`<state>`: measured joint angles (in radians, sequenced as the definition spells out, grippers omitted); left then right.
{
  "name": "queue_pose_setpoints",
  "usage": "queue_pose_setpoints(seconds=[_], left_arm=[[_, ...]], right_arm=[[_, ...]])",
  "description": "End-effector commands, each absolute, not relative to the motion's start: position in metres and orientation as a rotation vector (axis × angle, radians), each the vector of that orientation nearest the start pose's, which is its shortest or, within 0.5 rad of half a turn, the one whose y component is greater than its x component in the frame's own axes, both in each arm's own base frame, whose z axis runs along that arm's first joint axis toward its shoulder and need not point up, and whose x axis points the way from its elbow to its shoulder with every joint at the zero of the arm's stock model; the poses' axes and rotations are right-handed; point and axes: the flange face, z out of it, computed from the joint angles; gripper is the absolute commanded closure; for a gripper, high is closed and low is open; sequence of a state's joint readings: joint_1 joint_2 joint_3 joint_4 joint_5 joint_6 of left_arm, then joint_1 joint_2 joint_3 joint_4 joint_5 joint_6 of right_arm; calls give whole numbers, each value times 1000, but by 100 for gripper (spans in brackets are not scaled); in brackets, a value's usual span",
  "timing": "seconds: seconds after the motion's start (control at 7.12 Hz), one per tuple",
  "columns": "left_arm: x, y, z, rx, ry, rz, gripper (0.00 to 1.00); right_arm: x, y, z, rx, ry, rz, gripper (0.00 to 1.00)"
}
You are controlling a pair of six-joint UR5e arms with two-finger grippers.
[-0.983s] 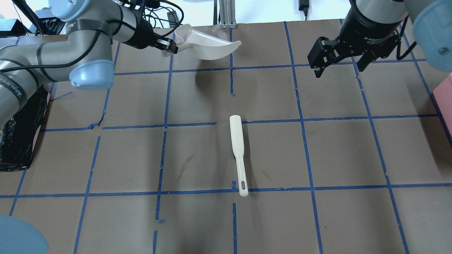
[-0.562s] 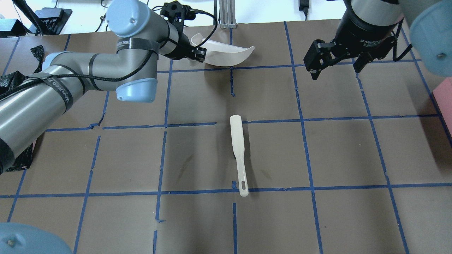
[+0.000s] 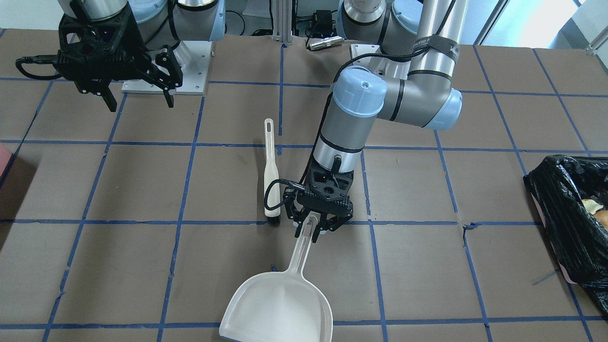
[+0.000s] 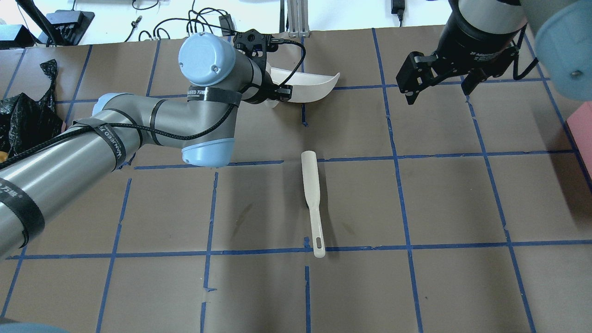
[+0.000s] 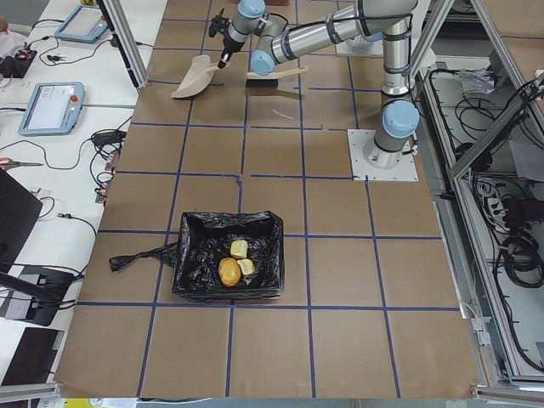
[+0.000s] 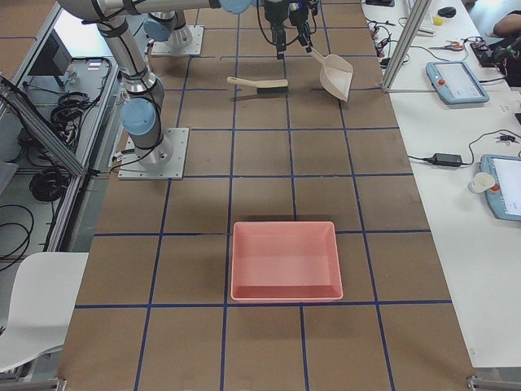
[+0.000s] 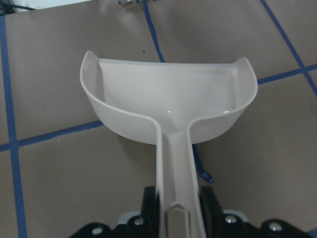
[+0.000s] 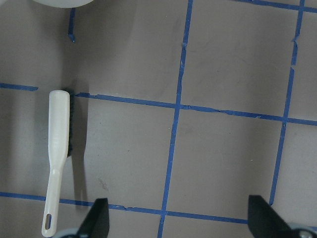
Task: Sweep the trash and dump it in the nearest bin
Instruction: 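Carry the empty dustpan with the left gripper back toward the table center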
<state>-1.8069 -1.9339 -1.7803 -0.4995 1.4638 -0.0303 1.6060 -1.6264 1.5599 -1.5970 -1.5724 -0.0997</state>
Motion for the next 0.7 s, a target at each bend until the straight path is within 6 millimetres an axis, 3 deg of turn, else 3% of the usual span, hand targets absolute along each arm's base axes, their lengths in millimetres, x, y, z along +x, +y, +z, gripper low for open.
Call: queue_pose_setpoints(seconds=[0.0,0.56], left_arm=[[-305,-550,307,366,3152,-801,100],[-332,-526,316,239,3076,-826,99]], right_arm=[[150,-473,522,-212,3137,-147,0],[150,-473,522,-212,3135,-149,0]])
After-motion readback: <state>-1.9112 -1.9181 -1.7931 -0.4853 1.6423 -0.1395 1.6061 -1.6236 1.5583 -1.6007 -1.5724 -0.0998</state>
